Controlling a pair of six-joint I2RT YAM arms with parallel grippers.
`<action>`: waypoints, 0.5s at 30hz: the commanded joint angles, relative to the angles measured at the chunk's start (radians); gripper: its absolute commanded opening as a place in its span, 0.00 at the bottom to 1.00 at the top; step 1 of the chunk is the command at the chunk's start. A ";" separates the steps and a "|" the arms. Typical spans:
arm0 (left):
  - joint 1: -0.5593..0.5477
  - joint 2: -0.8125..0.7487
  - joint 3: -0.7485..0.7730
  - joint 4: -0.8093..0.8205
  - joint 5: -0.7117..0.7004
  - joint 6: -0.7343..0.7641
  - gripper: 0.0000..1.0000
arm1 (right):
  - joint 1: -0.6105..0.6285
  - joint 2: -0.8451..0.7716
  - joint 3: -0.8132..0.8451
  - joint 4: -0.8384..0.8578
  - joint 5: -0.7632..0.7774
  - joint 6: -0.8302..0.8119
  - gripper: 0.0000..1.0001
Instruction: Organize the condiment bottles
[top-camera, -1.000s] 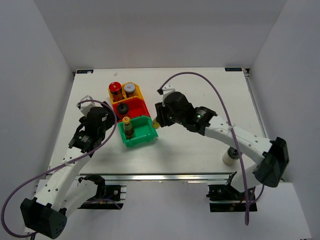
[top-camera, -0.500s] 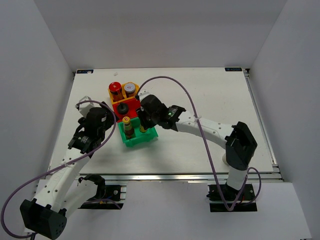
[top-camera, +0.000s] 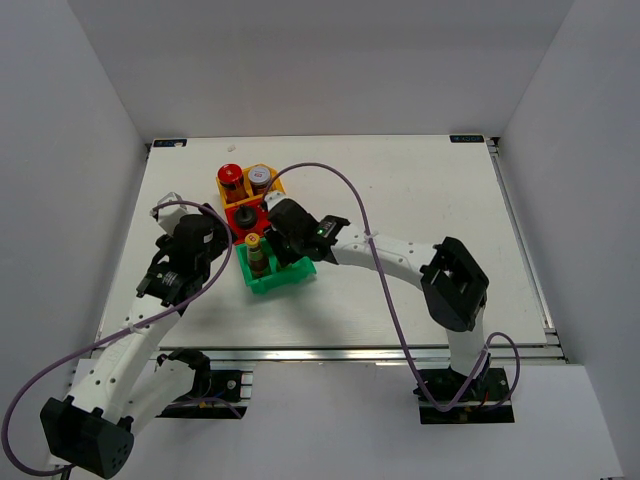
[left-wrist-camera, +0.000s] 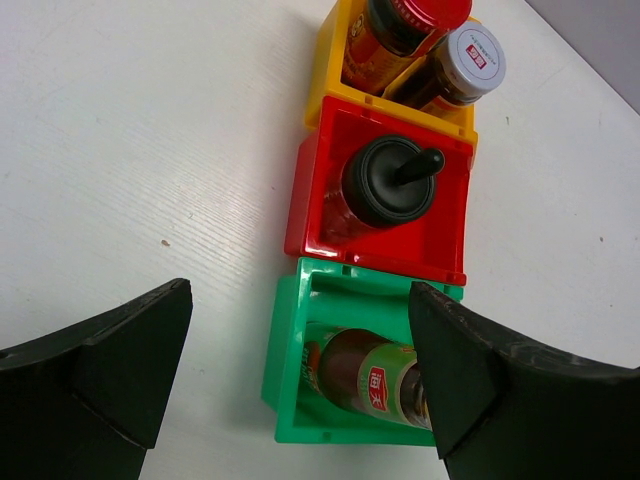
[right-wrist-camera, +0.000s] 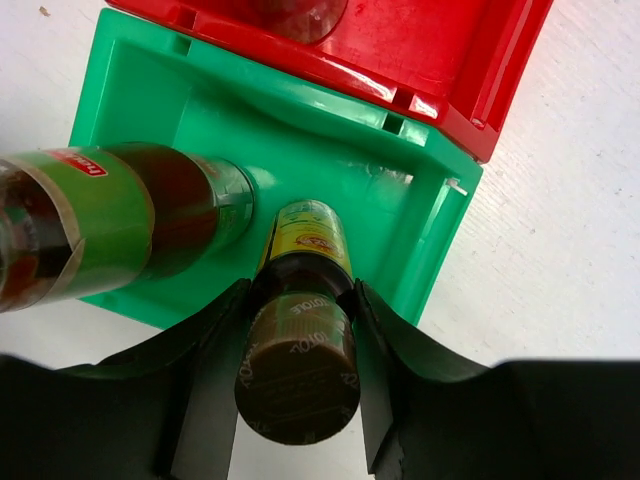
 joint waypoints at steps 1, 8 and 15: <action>-0.004 -0.003 0.024 0.001 -0.012 -0.004 0.98 | 0.010 -0.011 0.071 0.054 0.013 0.006 0.28; -0.004 -0.004 0.022 0.002 -0.008 -0.004 0.98 | 0.017 -0.017 0.074 0.035 0.013 0.020 0.53; -0.004 -0.004 0.022 -0.004 -0.011 -0.006 0.98 | 0.023 -0.021 0.103 0.012 0.018 0.019 0.63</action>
